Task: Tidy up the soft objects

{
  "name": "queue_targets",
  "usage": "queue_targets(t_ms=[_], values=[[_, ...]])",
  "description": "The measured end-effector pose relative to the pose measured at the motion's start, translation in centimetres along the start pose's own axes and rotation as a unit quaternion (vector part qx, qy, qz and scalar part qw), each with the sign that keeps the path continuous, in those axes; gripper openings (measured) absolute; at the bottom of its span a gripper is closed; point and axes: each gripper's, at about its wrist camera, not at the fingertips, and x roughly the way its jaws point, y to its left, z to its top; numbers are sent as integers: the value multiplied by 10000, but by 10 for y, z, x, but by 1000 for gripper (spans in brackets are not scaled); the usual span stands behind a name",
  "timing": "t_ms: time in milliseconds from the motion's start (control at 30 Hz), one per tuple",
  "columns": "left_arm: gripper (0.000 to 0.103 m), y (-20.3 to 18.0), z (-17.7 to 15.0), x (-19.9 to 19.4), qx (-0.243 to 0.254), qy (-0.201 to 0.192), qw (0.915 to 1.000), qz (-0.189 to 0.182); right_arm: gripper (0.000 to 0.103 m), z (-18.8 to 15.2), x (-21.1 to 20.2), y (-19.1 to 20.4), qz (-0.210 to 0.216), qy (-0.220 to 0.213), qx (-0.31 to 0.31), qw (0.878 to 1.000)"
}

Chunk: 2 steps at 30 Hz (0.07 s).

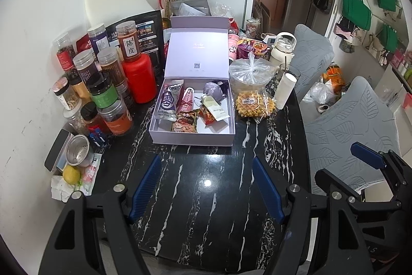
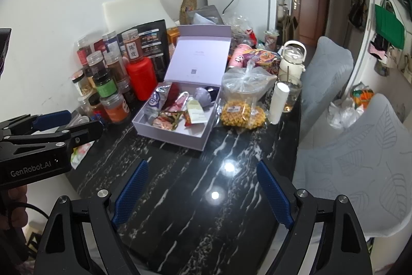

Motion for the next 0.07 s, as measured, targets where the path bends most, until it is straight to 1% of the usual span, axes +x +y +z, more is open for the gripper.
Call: queue_targets(t_ms=[67], values=[[73,1,0,4,-6,64,10000,-57,87,-1,1,0,-7,16,1,10000]])
